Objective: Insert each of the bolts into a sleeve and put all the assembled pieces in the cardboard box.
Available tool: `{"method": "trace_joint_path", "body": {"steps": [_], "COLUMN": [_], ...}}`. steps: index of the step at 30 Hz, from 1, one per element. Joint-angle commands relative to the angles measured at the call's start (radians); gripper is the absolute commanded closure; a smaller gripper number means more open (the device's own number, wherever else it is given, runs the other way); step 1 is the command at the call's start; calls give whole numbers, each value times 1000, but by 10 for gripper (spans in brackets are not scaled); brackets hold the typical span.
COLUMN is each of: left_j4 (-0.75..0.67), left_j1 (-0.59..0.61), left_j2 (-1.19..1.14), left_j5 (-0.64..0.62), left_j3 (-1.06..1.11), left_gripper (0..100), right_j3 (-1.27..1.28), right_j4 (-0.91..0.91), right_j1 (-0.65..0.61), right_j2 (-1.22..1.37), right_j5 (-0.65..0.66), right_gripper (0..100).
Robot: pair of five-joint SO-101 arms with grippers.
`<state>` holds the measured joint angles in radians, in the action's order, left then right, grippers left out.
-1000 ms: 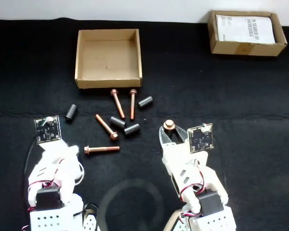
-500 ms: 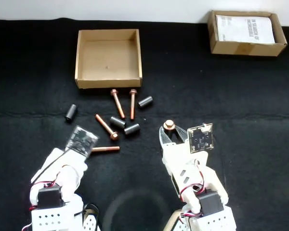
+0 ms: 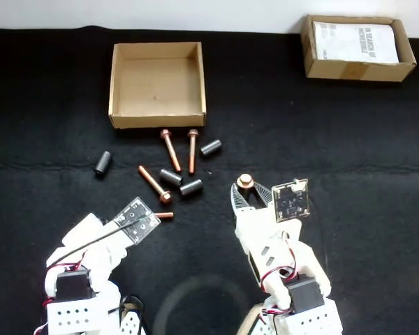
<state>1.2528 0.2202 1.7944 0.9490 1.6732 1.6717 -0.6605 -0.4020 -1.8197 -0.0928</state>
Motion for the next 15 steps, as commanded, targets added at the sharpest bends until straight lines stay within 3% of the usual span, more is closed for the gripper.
{"method": "trace_joint_path", "body": {"steps": [1,7,15], "left_j4": [-6,-63,-68], "left_j1": [7,4,10], "left_j2": [7,7,7], "left_j5": [-180,-559,-588], "left_j3": [-10,-54,-5], "left_gripper": [991,991,991], "right_j3": [73,73,76], "right_j4": [-1,-1,-1], "right_j1": [13,13,15], "right_j2": [-5,-5,-7], "right_j5": [8,8,8], "right_gripper": [992,992,992]}}
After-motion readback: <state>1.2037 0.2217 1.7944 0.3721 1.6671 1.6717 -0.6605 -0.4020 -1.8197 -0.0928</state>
